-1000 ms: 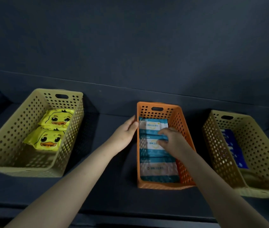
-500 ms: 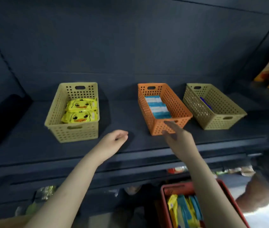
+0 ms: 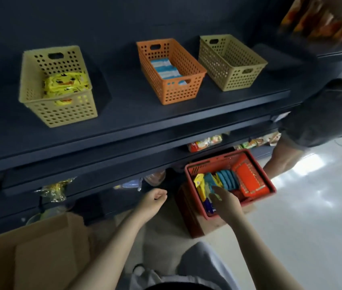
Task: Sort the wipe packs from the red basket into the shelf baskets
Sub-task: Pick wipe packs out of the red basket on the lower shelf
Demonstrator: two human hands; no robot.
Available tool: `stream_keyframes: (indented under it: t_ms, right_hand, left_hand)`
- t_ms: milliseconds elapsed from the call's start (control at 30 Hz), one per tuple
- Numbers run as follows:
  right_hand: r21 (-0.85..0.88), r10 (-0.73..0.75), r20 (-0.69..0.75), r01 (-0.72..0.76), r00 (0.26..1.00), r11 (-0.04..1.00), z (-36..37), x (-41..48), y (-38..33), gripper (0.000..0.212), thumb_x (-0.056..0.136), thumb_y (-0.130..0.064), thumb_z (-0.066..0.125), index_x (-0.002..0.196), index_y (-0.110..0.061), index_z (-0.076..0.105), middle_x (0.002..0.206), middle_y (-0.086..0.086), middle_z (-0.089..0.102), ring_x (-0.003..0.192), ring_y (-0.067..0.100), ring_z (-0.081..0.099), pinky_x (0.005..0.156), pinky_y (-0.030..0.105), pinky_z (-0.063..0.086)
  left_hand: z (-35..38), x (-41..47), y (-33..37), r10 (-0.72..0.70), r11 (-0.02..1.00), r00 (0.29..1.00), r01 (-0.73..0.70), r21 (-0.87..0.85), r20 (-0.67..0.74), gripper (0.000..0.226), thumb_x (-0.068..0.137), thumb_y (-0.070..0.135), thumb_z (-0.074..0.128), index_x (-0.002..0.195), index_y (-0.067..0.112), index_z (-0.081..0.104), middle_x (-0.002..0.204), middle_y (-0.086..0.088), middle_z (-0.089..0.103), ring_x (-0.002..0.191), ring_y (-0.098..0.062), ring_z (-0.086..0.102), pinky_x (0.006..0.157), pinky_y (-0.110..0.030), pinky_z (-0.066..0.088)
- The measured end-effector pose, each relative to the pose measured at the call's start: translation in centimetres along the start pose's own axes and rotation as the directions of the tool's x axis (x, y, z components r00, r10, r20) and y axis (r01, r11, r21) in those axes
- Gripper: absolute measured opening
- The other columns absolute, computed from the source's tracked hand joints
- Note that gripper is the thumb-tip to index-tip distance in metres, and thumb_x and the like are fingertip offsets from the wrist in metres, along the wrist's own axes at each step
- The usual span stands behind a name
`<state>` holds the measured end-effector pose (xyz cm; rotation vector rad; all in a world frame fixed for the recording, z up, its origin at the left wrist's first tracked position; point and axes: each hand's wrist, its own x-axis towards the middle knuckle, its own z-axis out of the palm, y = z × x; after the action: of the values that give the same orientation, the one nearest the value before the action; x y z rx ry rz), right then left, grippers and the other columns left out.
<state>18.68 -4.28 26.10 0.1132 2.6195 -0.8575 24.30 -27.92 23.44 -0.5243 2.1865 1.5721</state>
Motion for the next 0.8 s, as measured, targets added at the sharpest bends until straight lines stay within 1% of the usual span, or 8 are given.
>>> stream_keyframes:
  t_ms: [133, 233, 367, 433, 500, 567, 667, 800]
  right_hand:
    - [0.056, 0.107, -0.008, -0.106, 0.994, 0.993, -2.0, 1.7, 5.2, 0.040, 0.092, -0.019, 0.059, 0.132, -0.013, 0.057, 0.121, 0.012, 0.066, 0.108, 0.031, 0.064, 0.091, 0.036, 0.051]
    - [0.042, 0.108, 0.012, -0.109, 0.994, 0.993, -4.3, 4.3, 9.5, 0.036, 0.091, -0.016, 0.059, 0.127, -0.013, 0.061, 0.116, 0.010, 0.069, 0.105, 0.029, 0.065, 0.084, 0.030, 0.049]
    - [-0.018, 0.086, 0.030, -0.085, 0.996, 0.996, -8.5, 9.0, 14.4, 0.030, 0.093, -0.011, 0.058, 0.122, -0.007, 0.065, 0.114, 0.020, 0.068, 0.105, 0.038, 0.063, 0.081, 0.035, 0.045]
    - [-0.017, 0.103, 0.053, -0.102, 0.993, 0.995, -10.2, 12.0, 16.9, 0.028, 0.094, -0.007, 0.057, 0.120, -0.002, 0.065, 0.115, 0.024, 0.067, 0.106, 0.041, 0.061, 0.080, 0.033, 0.042]
    - [-0.007, 0.130, 0.086, -0.130, 0.988, 0.991, -11.0, 14.9, 18.8, 0.030, 0.095, -0.009, 0.056, 0.123, -0.001, 0.063, 0.118, 0.026, 0.065, 0.108, 0.040, 0.060, 0.081, 0.031, 0.041]
    - [-0.052, 0.184, 0.128, -0.178, 0.975, 0.983, -10.6, 20.2, 22.8, 0.032, 0.095, -0.014, 0.056, 0.126, -0.003, 0.061, 0.119, 0.025, 0.065, 0.109, 0.039, 0.060, 0.082, 0.032, 0.043]
    - [-0.077, 0.189, 0.152, -0.179, 0.970, 0.981, -9.6, 23.6, 24.4, 0.033, 0.097, -0.019, 0.053, 0.126, -0.008, 0.062, 0.118, 0.022, 0.066, 0.107, 0.039, 0.061, 0.084, 0.035, 0.045]
    - [-0.058, 0.217, 0.180, -0.210, 0.959, 0.976, -4.0, 33.6, 30.3, 0.035, 0.096, -0.020, 0.054, 0.130, -0.011, 0.059, 0.119, 0.024, 0.064, 0.107, 0.039, 0.061, 0.082, 0.034, 0.043]
  left_hand:
    - [5.0, 2.3, 0.9, -0.011, 1.000, 0.997, 0.010, 0.010, 0.075, 0.018, 0.098, 0.027, 0.052, 0.114, 0.027, 0.060, 0.116, 0.005, 0.064, 0.113, -0.012, 0.059, 0.102, -0.031, 0.045]
    - [9.2, 4.7, 2.5, -0.029, 1.000, 0.994, 0.028, 0.012, 0.101, 0.022, 0.099, 0.025, 0.052, 0.118, 0.021, 0.061, 0.116, 0.005, 0.063, 0.111, -0.011, 0.058, 0.099, -0.026, 0.045]
    - [15.2, 8.7, 4.5, -0.093, 0.996, 0.994, 0.093, 0.009, 0.060, 0.023, 0.099, 0.023, 0.051, 0.119, 0.018, 0.062, 0.118, 0.001, 0.065, 0.114, -0.012, 0.059, 0.098, -0.026, 0.045]
    - [17.9, 10.8, 4.9, -0.147, 0.989, 0.989, 0.147, -0.009, 0.028, 0.025, 0.099, 0.021, 0.051, 0.120, 0.015, 0.062, 0.121, -0.001, 0.064, 0.115, -0.013, 0.058, 0.097, -0.024, 0.044]
    - [19.8, 12.6, 5.1, -0.173, 0.985, 0.985, 0.173, -0.016, -0.004, 0.025, 0.099, 0.021, 0.052, 0.120, 0.014, 0.061, 0.121, -0.002, 0.064, 0.115, -0.015, 0.058, 0.098, -0.025, 0.044]
    - [23.7, 17.6, 4.3, -0.241, 0.970, 0.971, 0.240, -0.030, -0.014, 0.027, 0.099, 0.022, 0.052, 0.122, 0.014, 0.060, 0.121, 0.001, 0.062, 0.116, -0.014, 0.057, 0.099, -0.027, 0.044]
    - [25.8, 20.4, 4.1, -0.253, 0.966, 0.967, 0.251, -0.053, -0.025, 0.029, 0.099, 0.024, 0.051, 0.125, 0.014, 0.057, 0.121, 0.002, 0.060, 0.118, -0.014, 0.055, 0.099, -0.027, 0.042]
    - [31.0, 30.5, 0.5, -0.285, 0.954, 0.958, 0.280, -0.107, -0.036, 0.037, 0.099, 0.022, 0.050, 0.135, 0.010, 0.049, 0.136, -0.004, 0.053, 0.125, -0.014, 0.049, 0.095, -0.023, 0.038]
